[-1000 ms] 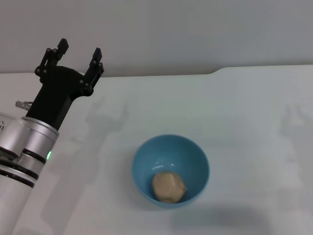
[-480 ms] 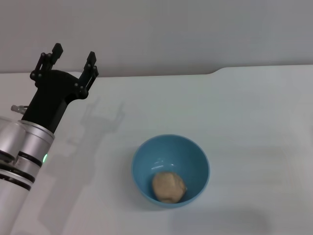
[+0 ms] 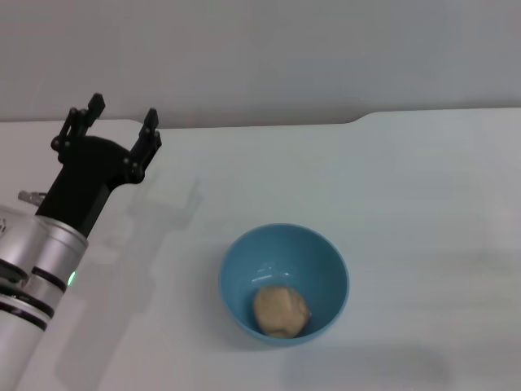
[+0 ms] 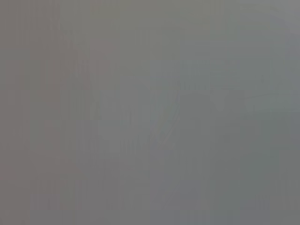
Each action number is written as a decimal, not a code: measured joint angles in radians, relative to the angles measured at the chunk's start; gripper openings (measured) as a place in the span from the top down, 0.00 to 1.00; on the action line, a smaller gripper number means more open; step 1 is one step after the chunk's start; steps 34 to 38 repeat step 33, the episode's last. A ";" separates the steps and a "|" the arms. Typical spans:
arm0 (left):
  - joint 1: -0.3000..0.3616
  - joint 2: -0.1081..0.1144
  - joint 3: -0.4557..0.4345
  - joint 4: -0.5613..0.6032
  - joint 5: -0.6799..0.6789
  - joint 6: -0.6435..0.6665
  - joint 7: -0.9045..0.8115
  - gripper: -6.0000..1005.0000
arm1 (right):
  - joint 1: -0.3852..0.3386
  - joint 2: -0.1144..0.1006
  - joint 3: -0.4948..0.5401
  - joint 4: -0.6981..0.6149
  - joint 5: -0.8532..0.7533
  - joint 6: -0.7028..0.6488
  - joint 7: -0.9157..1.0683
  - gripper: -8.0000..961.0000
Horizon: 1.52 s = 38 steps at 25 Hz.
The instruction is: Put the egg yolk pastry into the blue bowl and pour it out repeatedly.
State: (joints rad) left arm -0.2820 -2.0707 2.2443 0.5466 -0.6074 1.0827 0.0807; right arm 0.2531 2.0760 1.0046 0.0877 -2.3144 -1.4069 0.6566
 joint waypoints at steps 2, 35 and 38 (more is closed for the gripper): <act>0.002 -0.001 0.004 -0.011 0.000 -0.006 -0.002 0.29 | -0.001 0.000 0.000 0.000 0.000 0.025 -0.008 0.47; 0.080 -0.002 0.138 -0.035 0.006 -0.024 -0.102 0.28 | -0.058 0.007 -0.055 0.112 -0.001 0.145 -0.592 0.47; 0.080 -0.002 0.138 -0.035 0.006 -0.024 -0.102 0.28 | -0.058 0.007 -0.055 0.112 -0.001 0.145 -0.592 0.47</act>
